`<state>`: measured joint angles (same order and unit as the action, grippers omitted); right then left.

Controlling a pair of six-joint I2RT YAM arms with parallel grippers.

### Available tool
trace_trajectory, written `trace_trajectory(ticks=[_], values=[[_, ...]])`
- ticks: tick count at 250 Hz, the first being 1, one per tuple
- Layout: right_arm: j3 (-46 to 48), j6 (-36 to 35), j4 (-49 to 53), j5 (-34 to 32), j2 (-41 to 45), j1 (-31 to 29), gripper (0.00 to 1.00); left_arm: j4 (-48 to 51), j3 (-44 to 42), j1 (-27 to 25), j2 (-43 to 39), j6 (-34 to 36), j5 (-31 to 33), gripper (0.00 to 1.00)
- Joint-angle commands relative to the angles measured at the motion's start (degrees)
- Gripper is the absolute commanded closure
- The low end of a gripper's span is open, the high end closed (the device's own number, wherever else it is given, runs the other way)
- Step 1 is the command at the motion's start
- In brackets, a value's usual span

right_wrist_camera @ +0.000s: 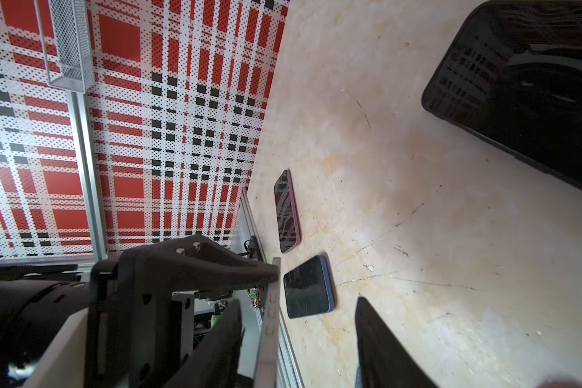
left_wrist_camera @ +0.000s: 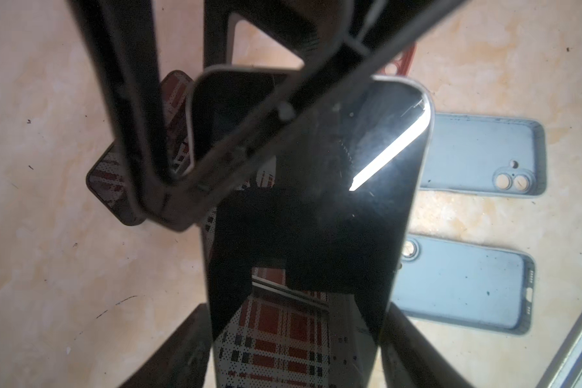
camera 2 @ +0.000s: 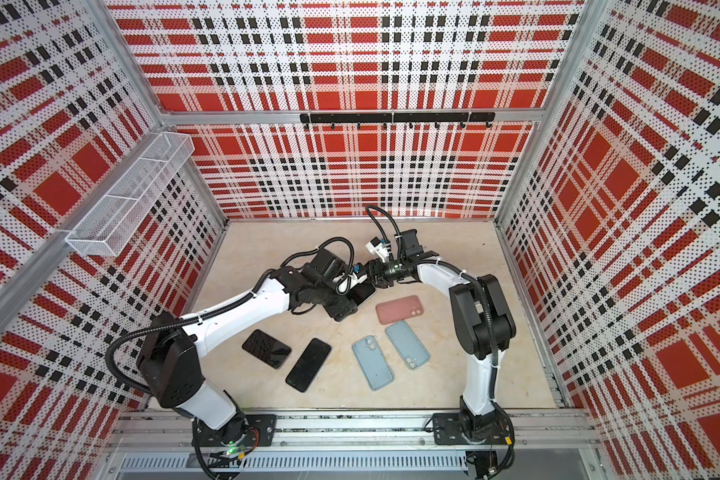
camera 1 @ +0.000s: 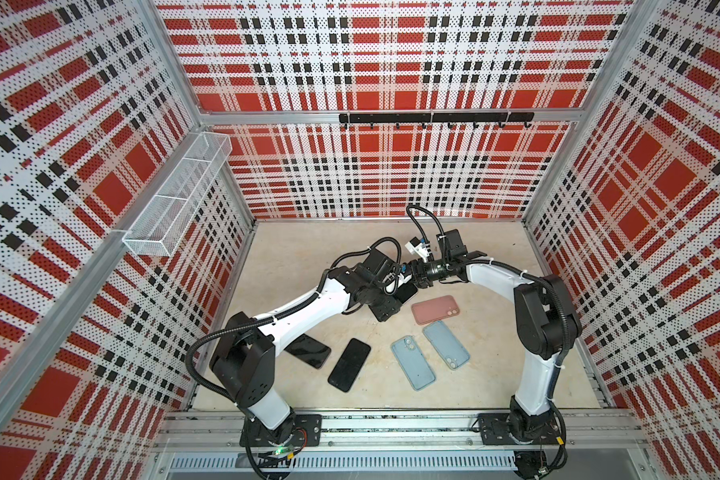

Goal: Put the phone into the phone case

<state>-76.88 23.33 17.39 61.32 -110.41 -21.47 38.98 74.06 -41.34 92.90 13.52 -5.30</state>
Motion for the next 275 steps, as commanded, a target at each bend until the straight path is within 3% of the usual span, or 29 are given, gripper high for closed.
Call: trace_trajectory(ticks=[1,69,180,219,235,275], values=[[0.8,-2.6,-1.1,2.3,0.7,-0.4,0.5,-1.7,-0.1,-0.4,-2.4,2.3,-0.8,0.48],[1.3,-2.9,-1.0,2.8,1.7,-0.7,0.75,-1.7,0.2,-0.4,-2.2,2.7,0.7,0.47],[3.8,1.8,-7.3,3.0,5.1,-0.5,1.0,-1.7,0.8,1.5,-2.2,-0.9,2.8,0.42],[5.9,9.2,-13.6,0.9,7.8,0.7,1.0,-1.6,1.4,2.1,-3.6,-2.8,3.9,0.32],[7.1,12.6,-16.6,-1.0,9.5,2.0,1.0,-1.6,1.4,2.5,-5.0,-3.7,3.6,0.18],[11.3,19.9,-22.3,-6.6,14.7,5.6,1.0,-2.1,0.0,3.5,-9.9,-6.3,1.7,0.15]])
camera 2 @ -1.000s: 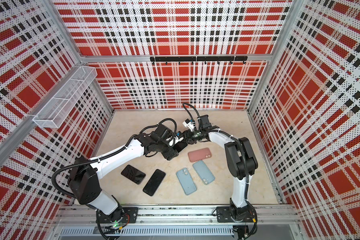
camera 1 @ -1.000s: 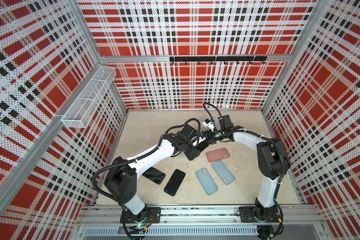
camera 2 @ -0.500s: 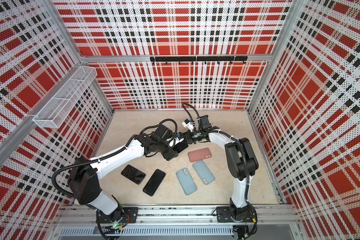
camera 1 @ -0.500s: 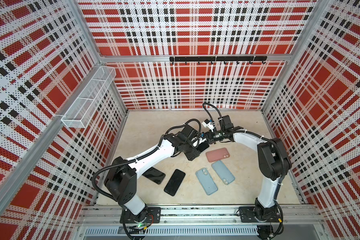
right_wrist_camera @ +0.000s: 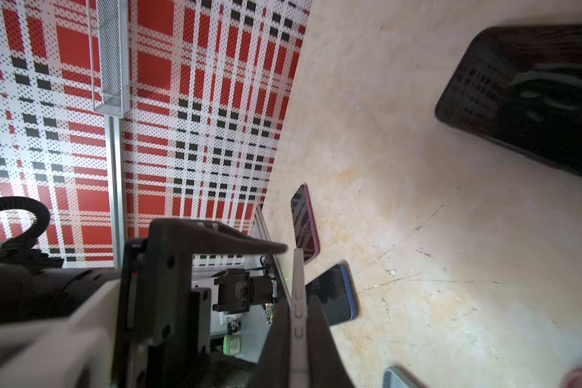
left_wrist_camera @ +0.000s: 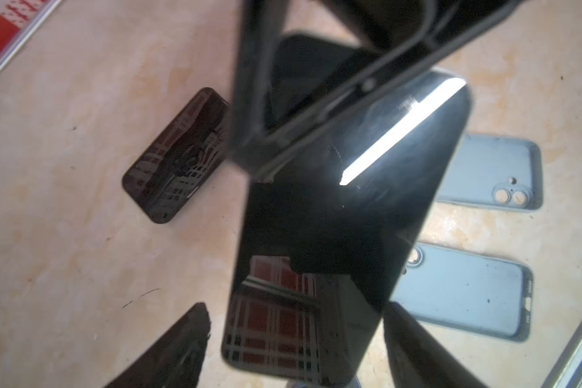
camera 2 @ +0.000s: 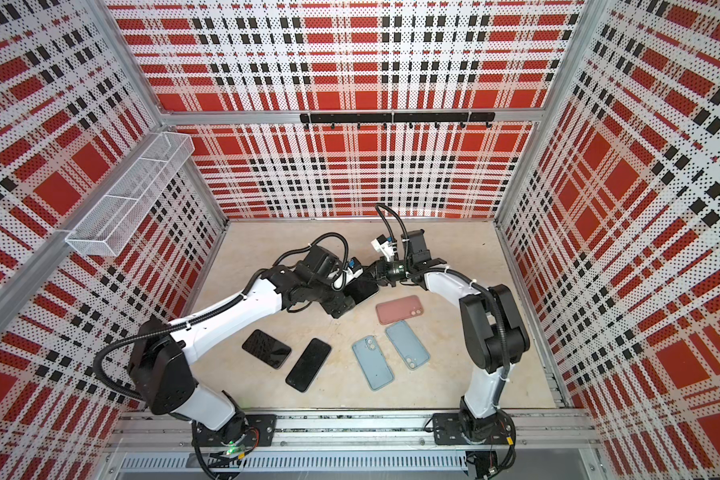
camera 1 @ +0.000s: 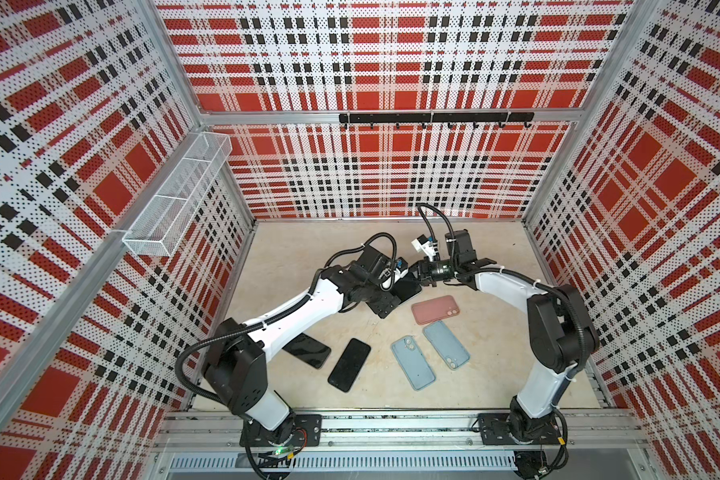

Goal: Put the phone into the phone case

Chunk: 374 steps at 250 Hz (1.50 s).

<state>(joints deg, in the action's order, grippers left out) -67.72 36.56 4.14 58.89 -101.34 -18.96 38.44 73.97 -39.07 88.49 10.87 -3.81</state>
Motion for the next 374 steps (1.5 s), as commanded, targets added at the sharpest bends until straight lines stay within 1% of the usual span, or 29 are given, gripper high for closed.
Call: trace_trajectory(ticks=[1,40,57,75,88,104,121,138,153,170,207,228,256,266,283,314,336,360,374], values=[[2.3,6.9,-9.2,-4.4,5.7,3.2,1.0,-1.5,0.0,1.2,-5.6,-3.6,0.3,0.15],[6.2,8.9,-10.1,-10.0,12.0,5.9,1.0,-1.5,-2.9,-0.1,-11.2,-5.6,2.0,0.13],[7.0,7.5,-7.8,-12.6,14.8,6.7,1.0,-0.7,-4.2,-1.6,-12.9,-7.0,3.5,0.13],[7.3,4.0,-3.0,-16.6,18.0,7.2,1.0,1.3,-5.2,-3.1,-13.5,-11.3,5.5,0.13],[7.3,1.1,1.2,-20.2,20.4,7.3,1.0,3.4,-5.7,-4.4,-13.4,-17.0,8.0,0.15],[7.6,-1.8,5.2,-24.7,23.3,7.3,1.0,6.4,-6.3,-5.8,-12.6,-26.6,11.5,0.17],[7.7,-4.0,8.5,-28.6,25.9,7.4,1.0,9.9,-7.7,-7.2,-11.7,-39.5,13.0,0.21],[7.9,-5.4,10.3,-31.5,27.9,7.4,1.0,10.4,-10.5,-10.2,-11.3,-50.9,13.1,0.22],[7.9,-6.5,11.4,-33.6,29.3,7.4,1.0,10.7,-11.9,-12.4,-10.4,-57.3,11.5,0.23],[7.9,-7.2,11.9,-35.4,30.6,7.4,1.0,12.0,-12.0,-14.7,-8.7,-62.0,10.3,0.24],[8.9,-8.1,11.6,-36.2,31.9,7.4,1.0,10.4,-12.0,-19.5,-3.4,-67.8,4.5,0.24],[10.0,-8.3,11.5,-36.1,32.5,7.4,1.0,9.1,-11.1,-21.8,1.0,-69.9,3.4,0.24],[11.5,-8.8,11.6,-36.3,34.3,7.4,1.0,7.4,-9.5,-23.3,6.5,-71.4,1.8,0.25],[11.8,-8.9,11.8,-36.4,34.9,7.4,1.0,6.3,-9.4,-23.5,8.3,-71.7,0.6,0.26],[12.1,-9.0,12.0,-36.2,35.8,7.4,1.0,4.9,-9.0,-23.5,11.1,-72.0,-1.5,0.3],[12.6,-8.8,11.5,-35.2,36.6,7.4,1.0,3.8,-7.0,-23.4,14.6,-71.1,-3.2,0.35],[13.3,-8.3,10.8,-34.8,37.1,7.4,1.0,5.0,-5.2,-23.3,16.1,-70.1,-2.6,0.37],[13.5,-8.0,10.6,-34.9,37.4,7.4,1.0,6.1,-5.2,-22.4,16.9,-69.8,-2.1,0.43],[13.5,-7.9,10.5,-34.9,37.6,7.3,1.0,7.2,-5.2,-21.9,17.1,-69.5,-0.2,0.46]])
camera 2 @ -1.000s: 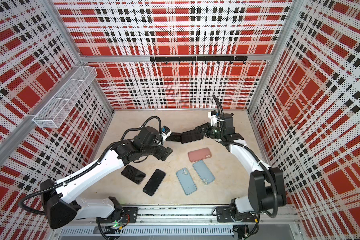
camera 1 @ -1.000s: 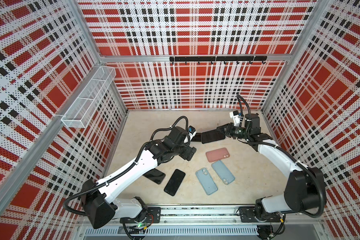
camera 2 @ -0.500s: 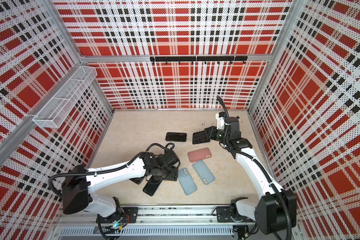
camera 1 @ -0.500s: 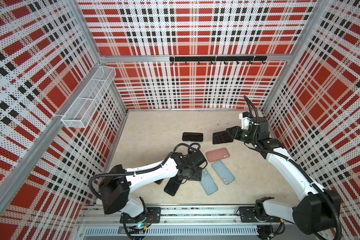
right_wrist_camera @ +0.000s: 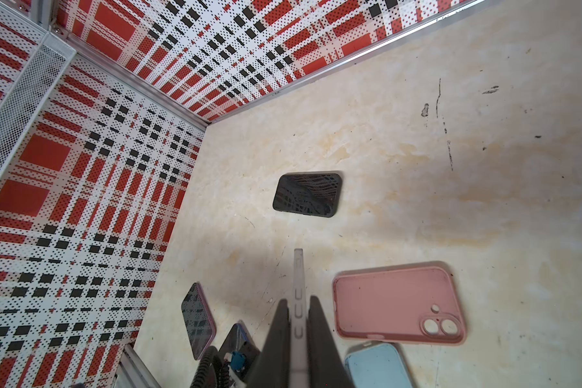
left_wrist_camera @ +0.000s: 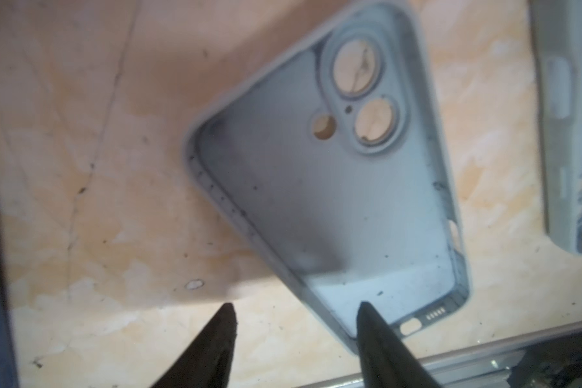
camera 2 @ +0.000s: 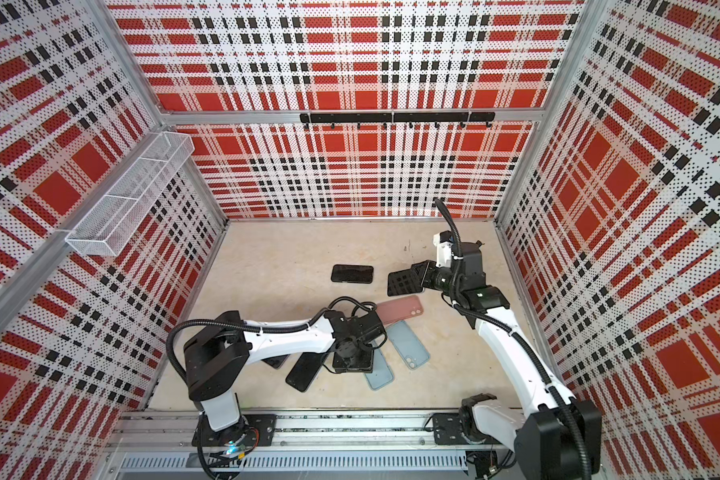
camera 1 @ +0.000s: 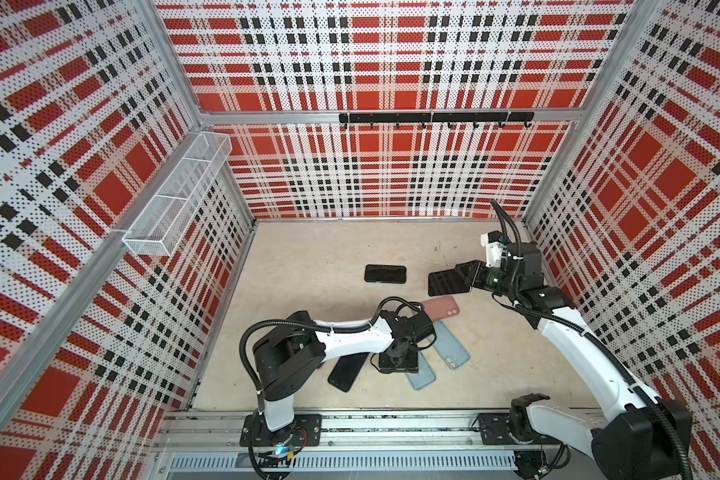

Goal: Put the phone into the phone case

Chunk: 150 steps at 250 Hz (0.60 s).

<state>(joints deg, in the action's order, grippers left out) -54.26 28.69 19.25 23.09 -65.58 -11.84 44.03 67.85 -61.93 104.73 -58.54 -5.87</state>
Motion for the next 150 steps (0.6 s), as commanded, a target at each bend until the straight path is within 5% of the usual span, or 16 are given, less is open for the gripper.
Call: trace_trajectory(ticks=[1,63,111,150], values=[[0.0,-0.1,-4.6,0.9,1.8,0.2,1.0,1.7,0.9,1.1,0.8,0.0,2.0,0.46],[-1.0,0.3,-4.7,1.4,1.5,0.4,1.0,2.4,3.0,2.1,6.0,2.8,3.7,0.62],[-2.1,0.2,-3.7,1.3,1.3,0.2,1.0,1.5,5.0,2.5,9.4,5.1,1.8,0.9],[-2.6,0.2,-2.9,1.4,1.0,0.2,1.0,1.6,6.0,3.3,9.5,7.5,2.8,0.98]])
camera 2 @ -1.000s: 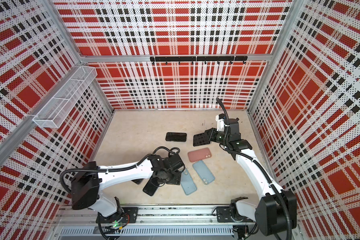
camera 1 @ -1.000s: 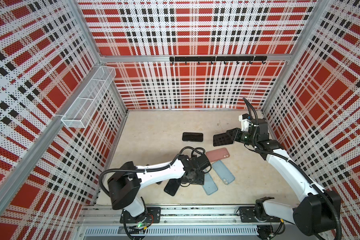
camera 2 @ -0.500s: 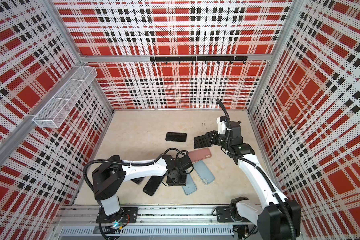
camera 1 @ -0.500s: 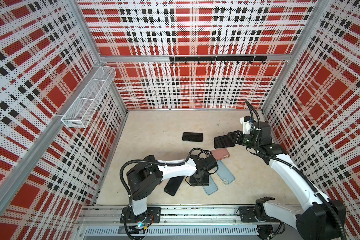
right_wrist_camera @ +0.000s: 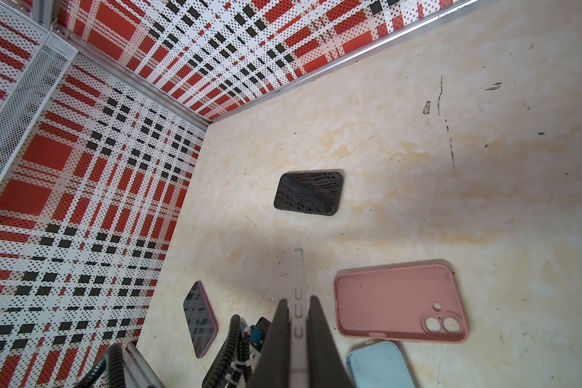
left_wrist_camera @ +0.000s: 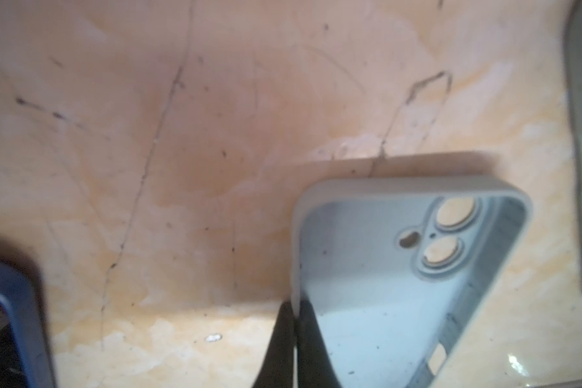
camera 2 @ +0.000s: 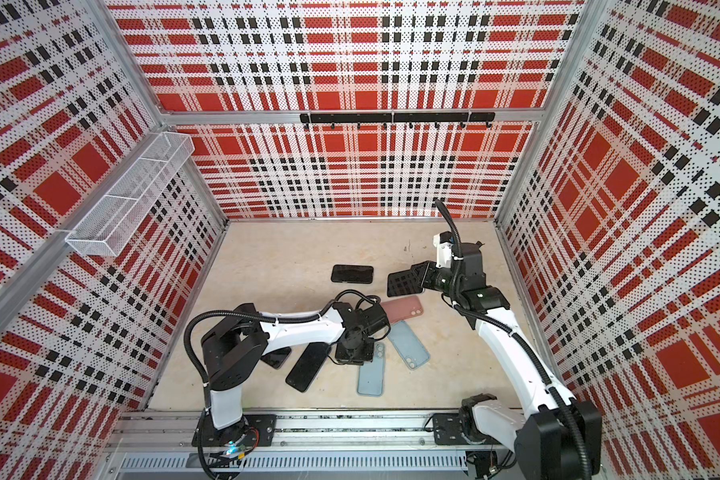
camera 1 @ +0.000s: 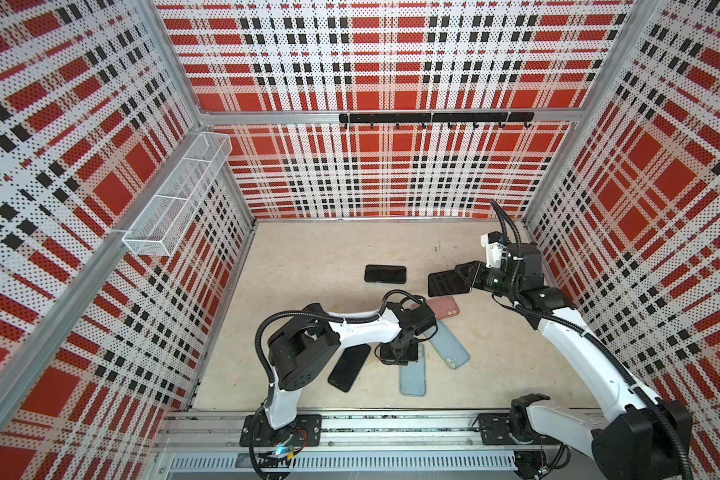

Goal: Put the phone into the phone case

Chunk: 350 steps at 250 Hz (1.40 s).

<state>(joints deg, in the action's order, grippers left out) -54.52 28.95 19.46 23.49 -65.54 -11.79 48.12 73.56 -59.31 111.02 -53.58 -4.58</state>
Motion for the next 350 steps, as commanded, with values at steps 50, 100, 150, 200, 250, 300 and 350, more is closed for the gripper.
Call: trace_trajectory(ticks=[50,100,150,200,250,300,350], values=[[-3.5,-0.7,-0.2,-1.4,1.9,0.2,1.0,2.2,6.6,2.7,1.2,13.7,10.2,1.0],[-6.3,-1.2,3.3,-7.0,5.5,0.5,1.0,8.5,15.4,6.0,-1.3,33.4,18.5,1.0],[-7.6,-1.0,5.1,-7.7,7.2,0.7,1.0,7.7,14.9,14.2,-3.5,48.4,19.3,1.0],[-6.7,-1.0,5.7,-3.6,6.0,0.7,1.0,1.9,11.6,19.5,-5.3,64.8,13.4,1.0],[-3.0,-0.5,5.3,-2.3,6.4,0.7,1.0,1.1,13.2,18.6,-0.1,78.7,15.2,1.0],[-0.2,0.6,4.5,-0.9,7.0,0.7,1.0,0.8,17.1,17.4,5.5,86.0,16.2,1.0],[2.1,1.5,4.8,-0.1,7.5,0.7,1.0,0.8,21.3,18.5,9.7,90.5,16.3,1.0]])
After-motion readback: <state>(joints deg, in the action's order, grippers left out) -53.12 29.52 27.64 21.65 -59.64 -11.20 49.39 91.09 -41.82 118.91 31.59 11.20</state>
